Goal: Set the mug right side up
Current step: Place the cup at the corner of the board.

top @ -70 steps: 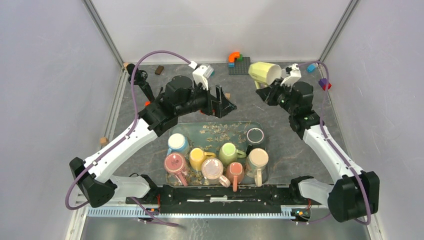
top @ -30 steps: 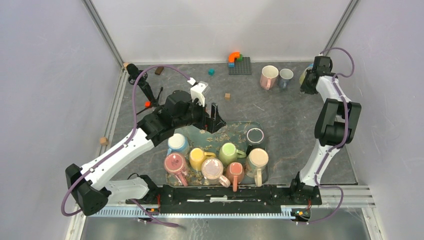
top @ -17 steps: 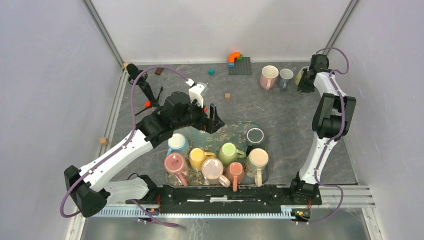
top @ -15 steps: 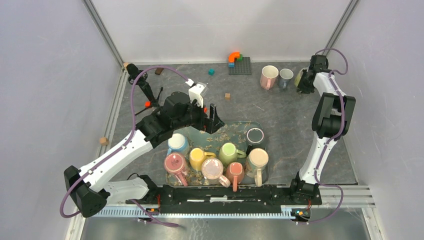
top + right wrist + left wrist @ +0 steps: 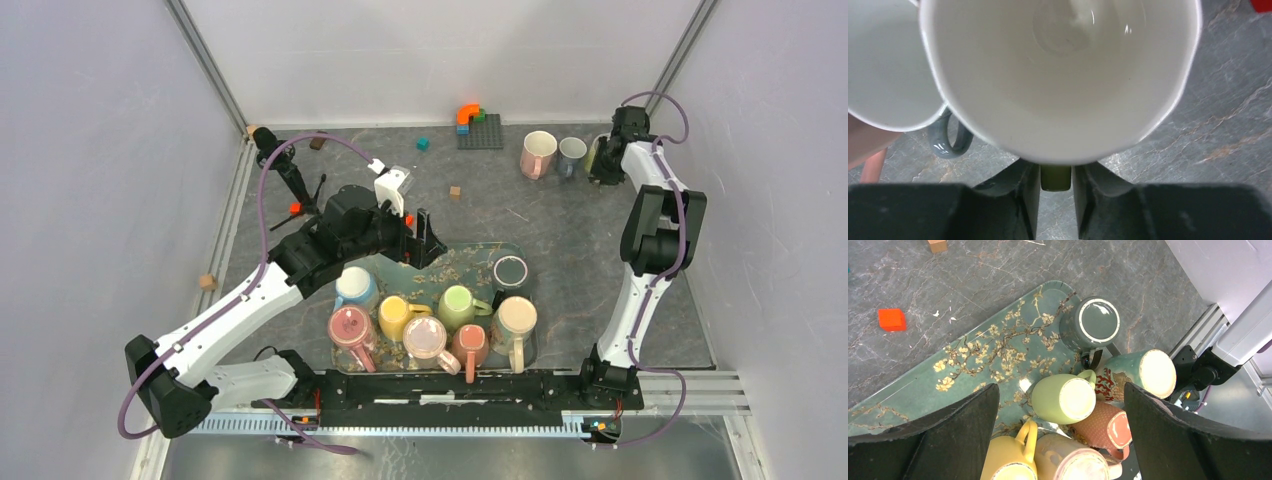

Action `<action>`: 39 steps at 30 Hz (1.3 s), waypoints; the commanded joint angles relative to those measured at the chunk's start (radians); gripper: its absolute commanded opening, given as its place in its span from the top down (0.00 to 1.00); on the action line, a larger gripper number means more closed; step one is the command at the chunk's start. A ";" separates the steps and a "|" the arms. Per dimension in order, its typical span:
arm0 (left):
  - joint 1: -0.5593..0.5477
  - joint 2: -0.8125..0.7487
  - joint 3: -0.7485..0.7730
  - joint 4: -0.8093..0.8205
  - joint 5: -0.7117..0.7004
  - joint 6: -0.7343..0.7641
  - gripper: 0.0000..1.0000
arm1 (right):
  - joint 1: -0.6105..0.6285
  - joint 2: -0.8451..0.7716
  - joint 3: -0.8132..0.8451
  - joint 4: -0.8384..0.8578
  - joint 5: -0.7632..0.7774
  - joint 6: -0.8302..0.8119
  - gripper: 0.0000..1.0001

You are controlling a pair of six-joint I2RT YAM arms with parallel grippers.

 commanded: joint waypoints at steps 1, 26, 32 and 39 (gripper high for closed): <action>0.006 -0.021 -0.003 0.028 0.005 0.041 0.00 | 0.013 0.000 0.063 0.038 0.034 -0.021 0.63; 0.013 0.036 -0.004 0.042 0.060 0.012 0.00 | 0.050 -0.467 -0.383 0.203 0.059 0.011 0.08; -0.007 0.091 0.013 0.039 0.075 -0.016 0.00 | 0.140 -0.665 -0.595 0.274 0.016 0.014 0.07; -0.011 0.107 0.009 0.036 0.059 -0.032 0.00 | 0.271 -0.893 -0.847 0.302 -0.032 0.028 0.06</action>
